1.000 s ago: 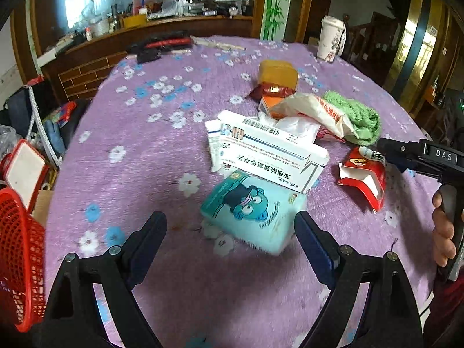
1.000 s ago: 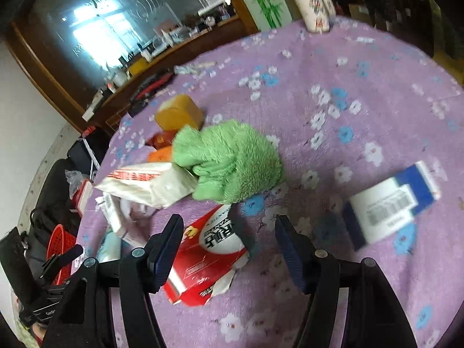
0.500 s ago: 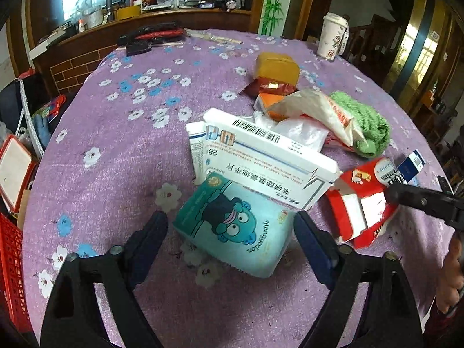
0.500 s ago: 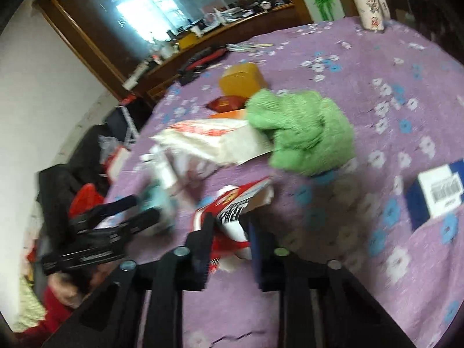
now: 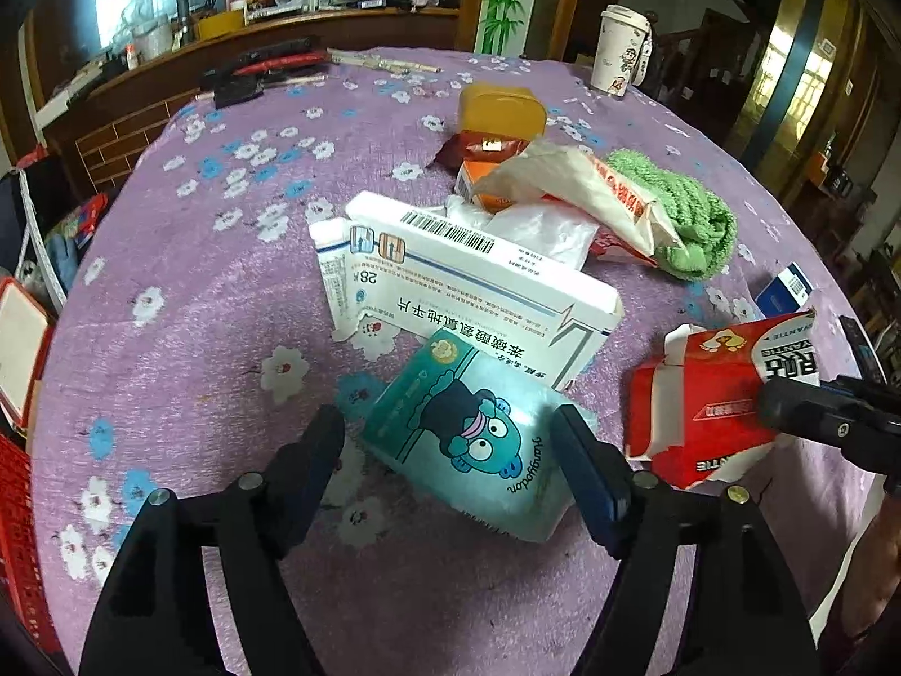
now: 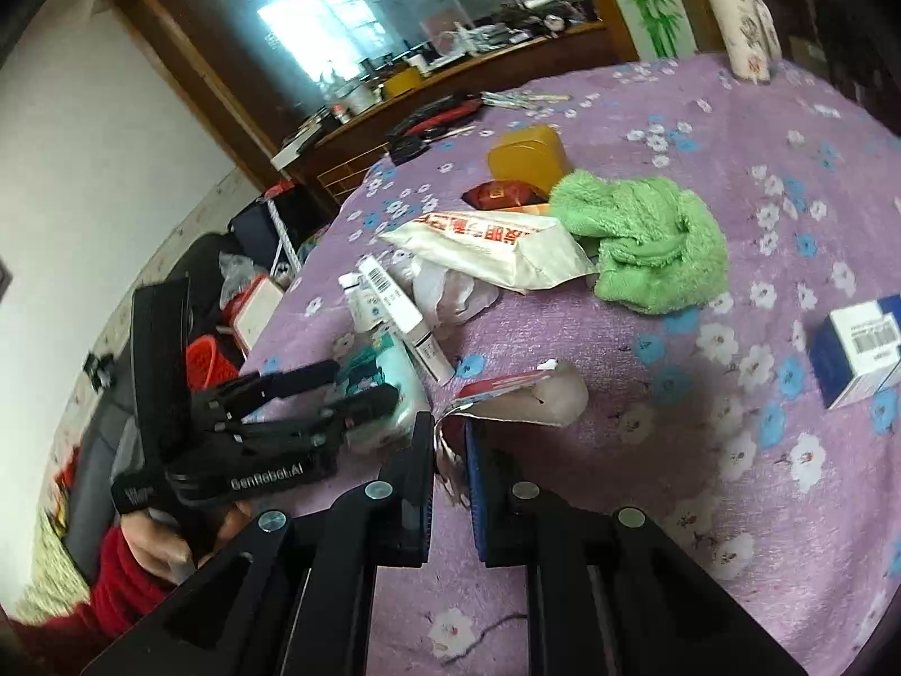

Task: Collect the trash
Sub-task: 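Grasp the teal tissue pack with the left gripper while the right grasps the red-and-white box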

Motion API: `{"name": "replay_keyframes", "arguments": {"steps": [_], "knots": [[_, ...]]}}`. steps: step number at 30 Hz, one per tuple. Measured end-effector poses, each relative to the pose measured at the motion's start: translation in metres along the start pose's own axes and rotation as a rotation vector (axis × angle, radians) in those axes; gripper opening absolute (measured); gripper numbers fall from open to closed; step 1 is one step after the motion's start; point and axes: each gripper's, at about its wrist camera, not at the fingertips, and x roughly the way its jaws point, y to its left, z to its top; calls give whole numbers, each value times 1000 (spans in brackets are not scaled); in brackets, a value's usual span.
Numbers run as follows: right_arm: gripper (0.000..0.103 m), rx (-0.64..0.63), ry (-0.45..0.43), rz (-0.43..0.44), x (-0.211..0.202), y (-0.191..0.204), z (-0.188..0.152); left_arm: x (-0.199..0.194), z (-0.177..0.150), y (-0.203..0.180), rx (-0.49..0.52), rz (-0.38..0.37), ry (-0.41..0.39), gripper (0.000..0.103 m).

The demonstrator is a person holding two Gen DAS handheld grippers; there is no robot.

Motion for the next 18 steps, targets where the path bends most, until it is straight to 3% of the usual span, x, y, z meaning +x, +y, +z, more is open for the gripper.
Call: {"name": "replay_keyframes", "arguments": {"steps": [4,7,10,18], "knots": [[12,29,-2,-1,4,-6,0,4,0,3,-12,-24,0,81],[6,26,-25,6,-3,-5,-2,0,-2,-4,16,-6,-34,58],[6,8,-66,6,-15,-2,-4,-6,-3,-4,16,-5,-54,21],[6,-37,-130,-33,-36,7,-8,-25,-15,-18,43,-48,-62,12]]}}
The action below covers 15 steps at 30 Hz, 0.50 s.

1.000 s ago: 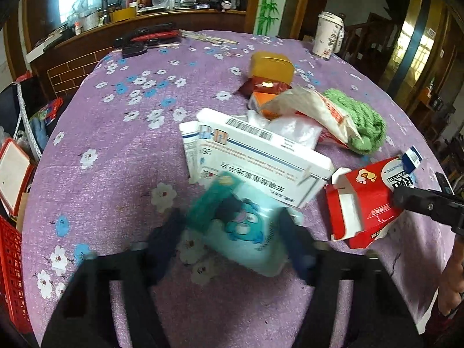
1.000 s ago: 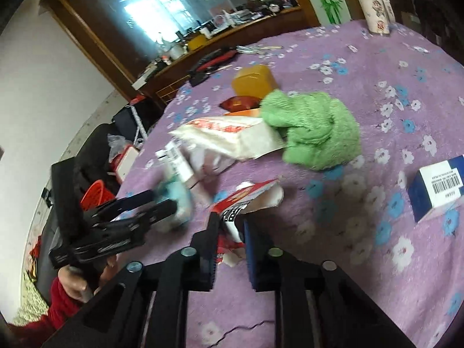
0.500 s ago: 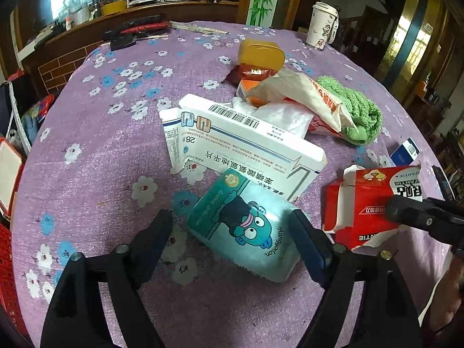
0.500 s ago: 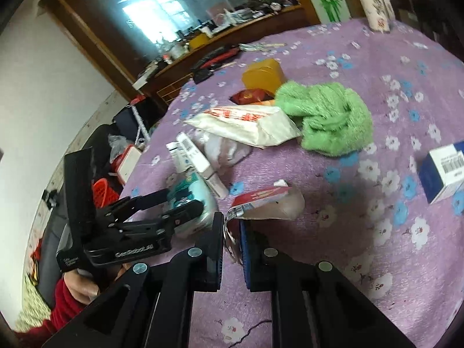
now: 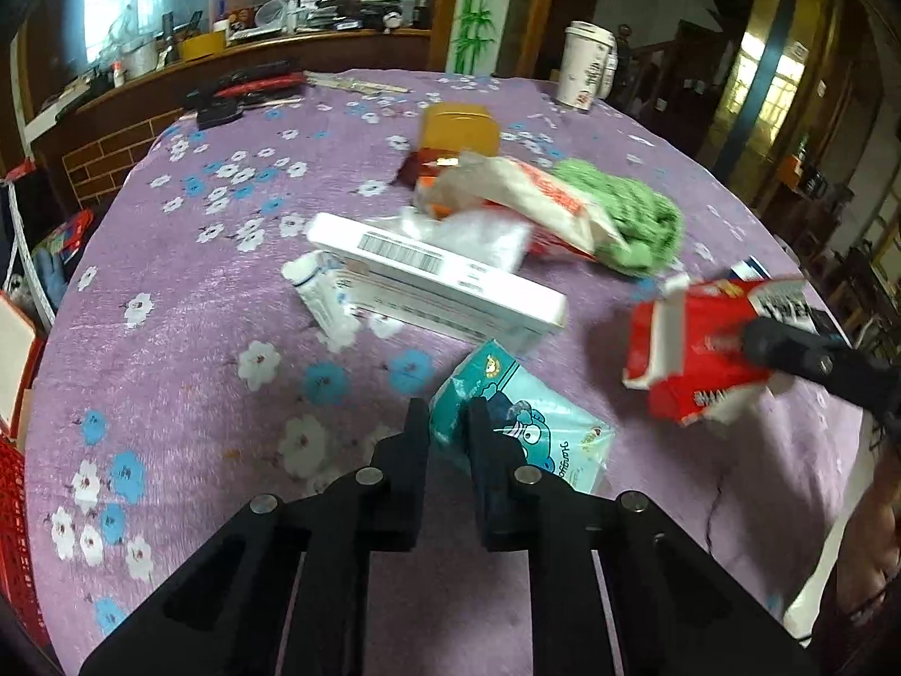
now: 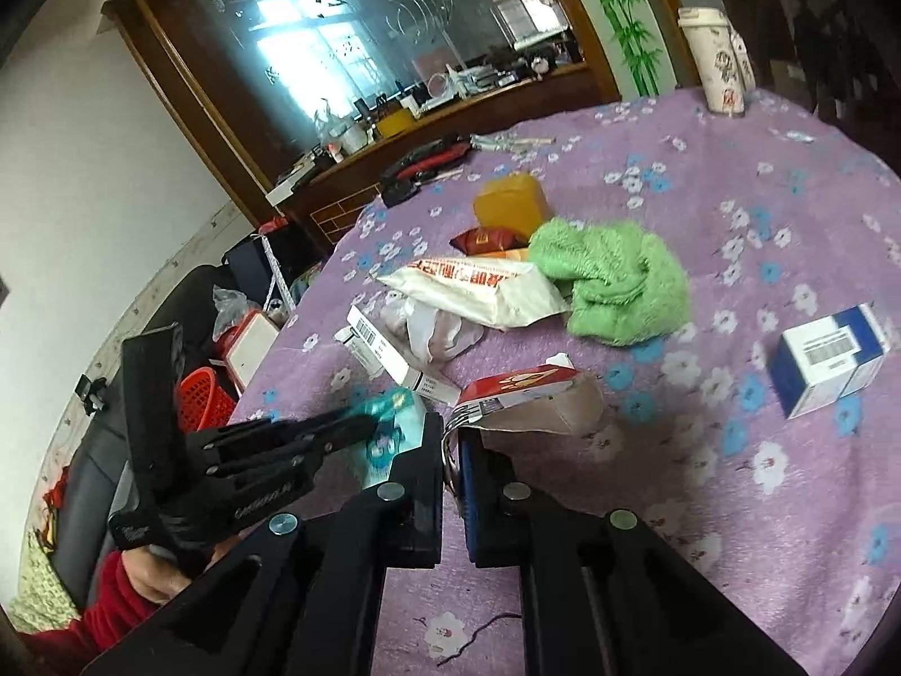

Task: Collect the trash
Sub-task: 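Grasp the teal tissue pack with the left gripper while the right grasps the red-and-white box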

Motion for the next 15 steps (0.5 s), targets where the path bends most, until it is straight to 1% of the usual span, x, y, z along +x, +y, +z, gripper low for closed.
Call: {"name": "replay_keyframes", "arguments": {"steps": [4,7,11,15], "knots": [[6,-4,-12,10,-6,1,0,-15,-9,-8,28,12,-27,9],[6,-10,-13,22,-7,3,-2,-29,-10,-5,-1,8,-53,8],[6,-34,-23,31,-10,11,-6,-47,-11,-2,-10,63,-108,7],[6,-51,-34,17,-12,17,-9,-61,-12,-3,-8,105,-161,6]]}}
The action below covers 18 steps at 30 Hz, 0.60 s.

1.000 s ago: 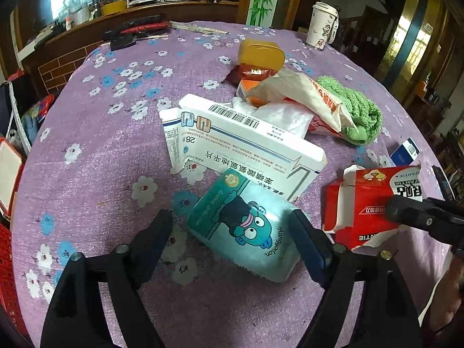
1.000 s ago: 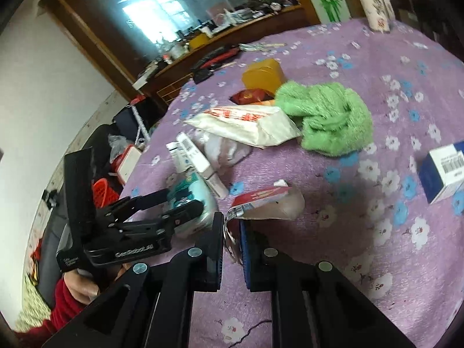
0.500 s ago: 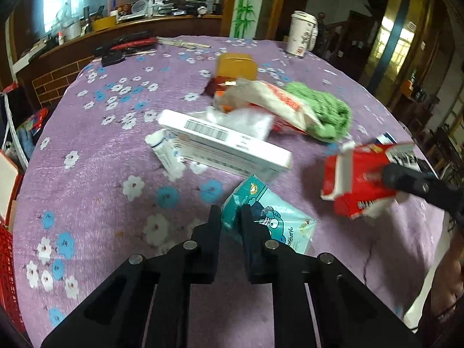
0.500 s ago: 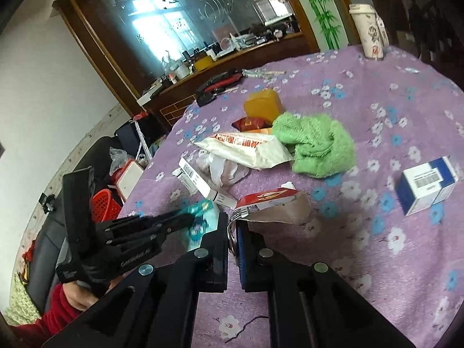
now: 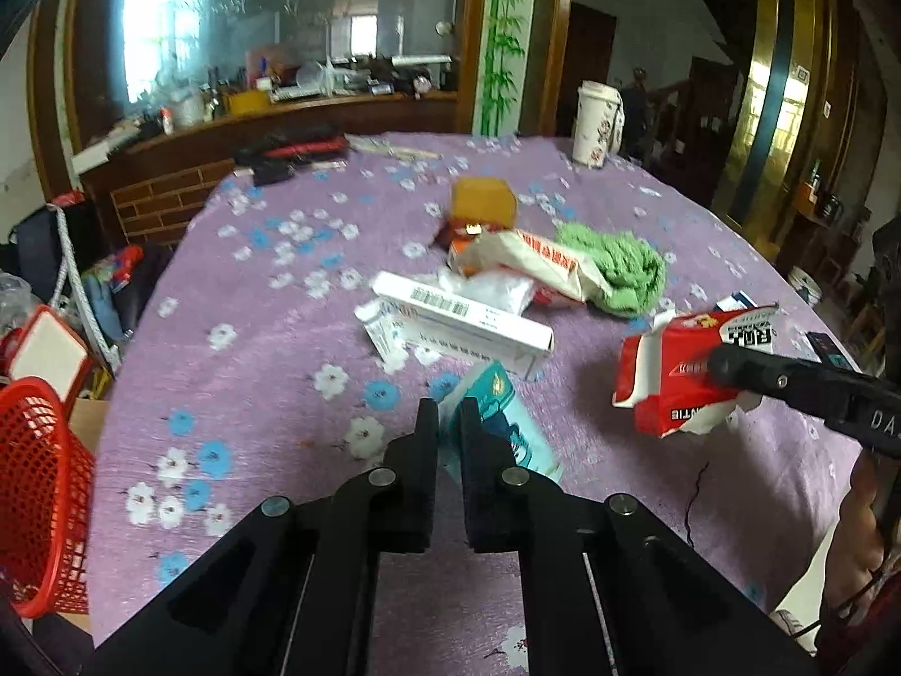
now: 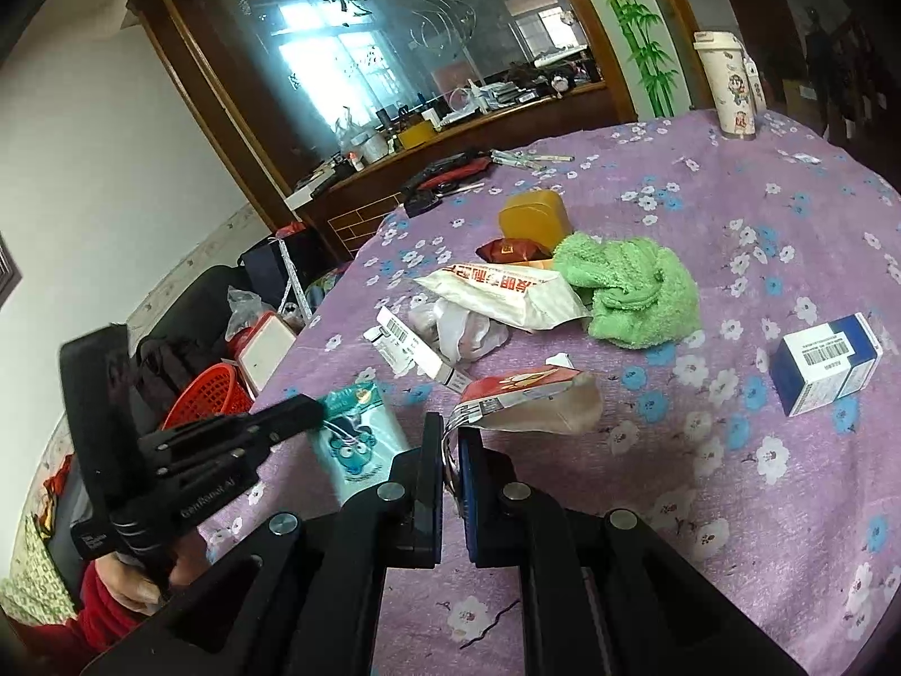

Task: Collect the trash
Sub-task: 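Grasp the teal tissue pack with the left gripper while the right grasps the red-and-white box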

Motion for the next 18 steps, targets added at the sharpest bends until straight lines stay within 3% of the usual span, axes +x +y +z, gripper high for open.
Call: {"name": "replay_keyframes", "arguments": {"steps": [4,7,9,11,12,18], "knots": [[6,-13,-2,-5,-2,6,-3,-7,-1,-1,18,6,-18,3],[6,-30,-3,-21,-2,11,-3,-1,-4,-2,40,-16,13,3],[6,-37,-1,-23,-1,13,-5,-2,-8,-3,45,8,23,16],[6,-39,3,-19,0,14,-6,2,-12,1,12,-29,51,72],[6,-40,3,-21,0,15,-6,3,-14,4,-12,-29,59,81],[6,-38,-9,-8,-4,12,-5,17,-24,14,-143,-31,157,84]]}}
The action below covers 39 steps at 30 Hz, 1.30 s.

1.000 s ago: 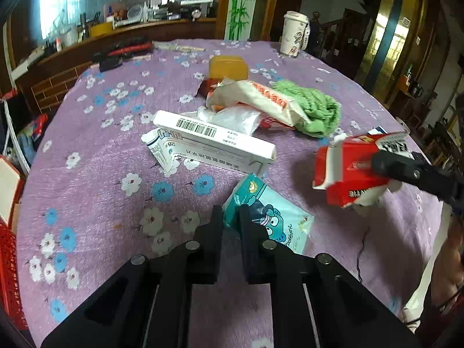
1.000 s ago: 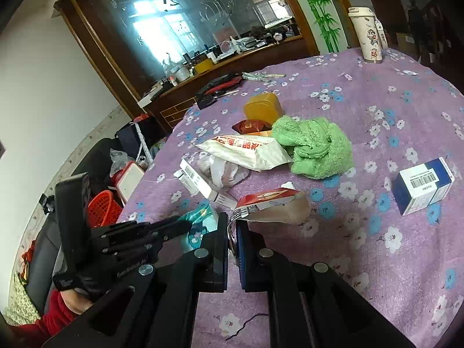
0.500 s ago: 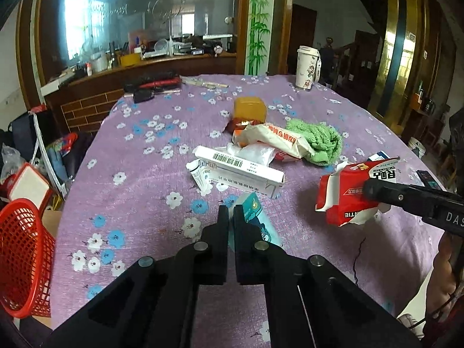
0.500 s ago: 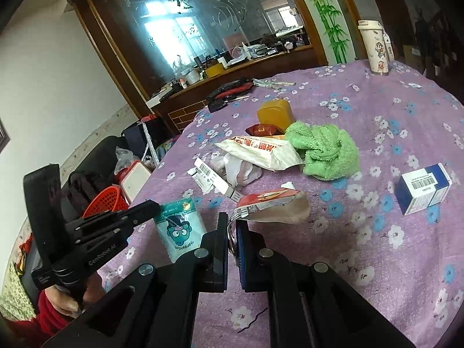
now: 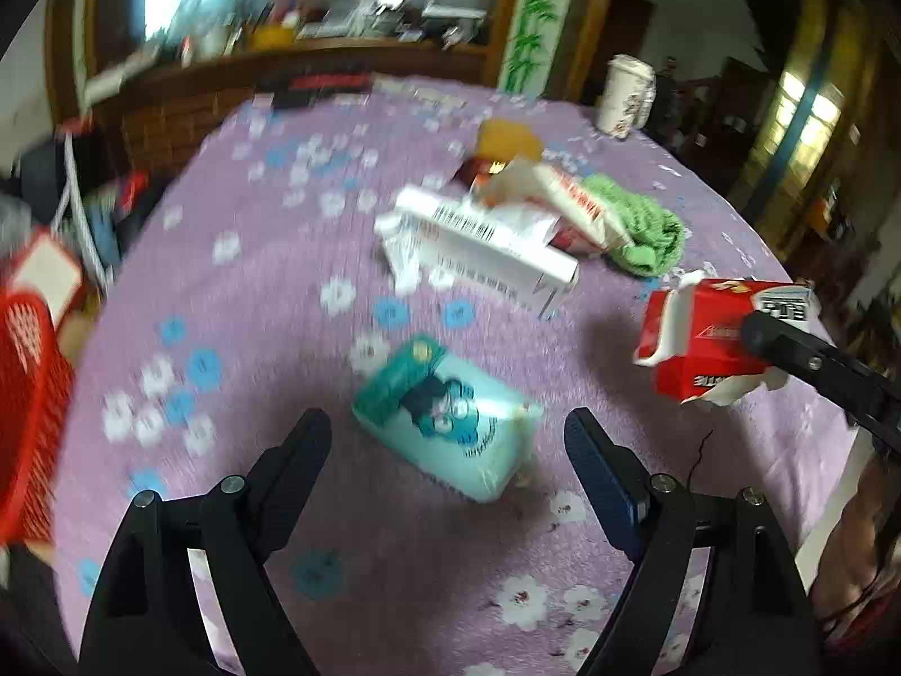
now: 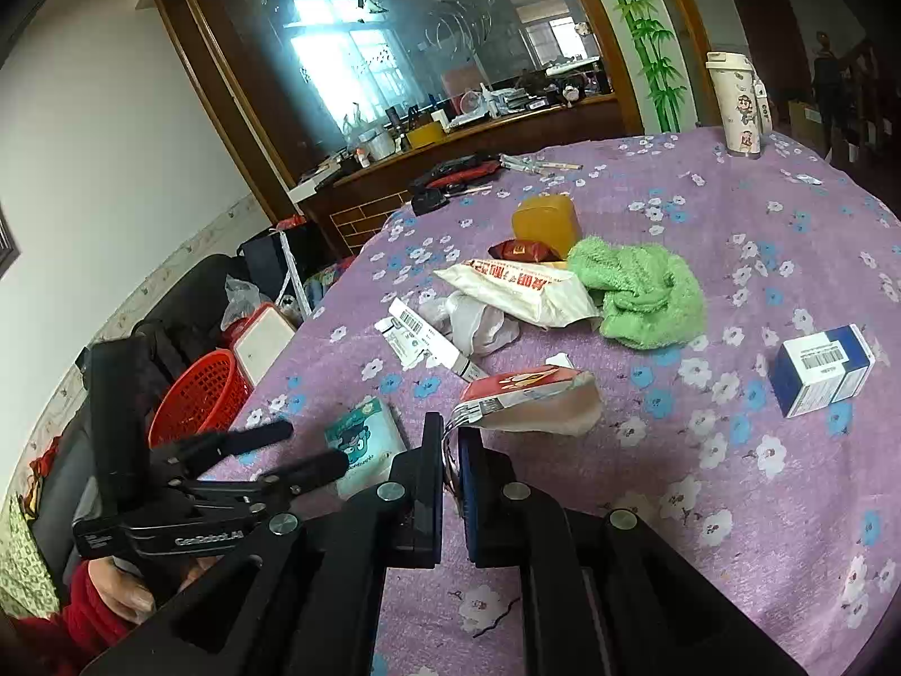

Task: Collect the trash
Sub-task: 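Grasp the teal tissue pack with the left gripper while the right grasps the red-and-white box, then lift the teal tissue pack with the left gripper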

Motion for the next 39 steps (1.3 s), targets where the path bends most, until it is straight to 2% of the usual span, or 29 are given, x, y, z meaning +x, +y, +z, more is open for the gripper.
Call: {"name": "replay_keyframes", "arguments": {"steps": [5,12,13,17,21,26,27,28,32,39], "knots": [[6,-2,-11,16,-5,-4,-1,21,-7,-16,9,60,51,84],[6,17,-19,29,-10,-13,-3,43,5,-32,14,155,57,84],[6,18,-19,32,-10,-14,-3,46,7,-32,23,168,60,80],[6,13,-9,45,-10,-14,-6,45,9,-22,30,146,74,56],[6,3,3,65,-5,-10,-8,41,13,-2,8,147,80,56],[6,-7,21,69,5,-5,-11,48,20,4,8,154,79,60],[6,-11,24,68,6,-3,-12,49,21,4,11,157,71,59],[6,-13,25,68,6,-3,-12,49,21,4,12,157,65,50],[6,-20,28,52,6,0,-13,43,18,8,-4,127,47,39],[6,-41,21,32,7,12,-13,9,11,3,19,106,-58,37]]}}
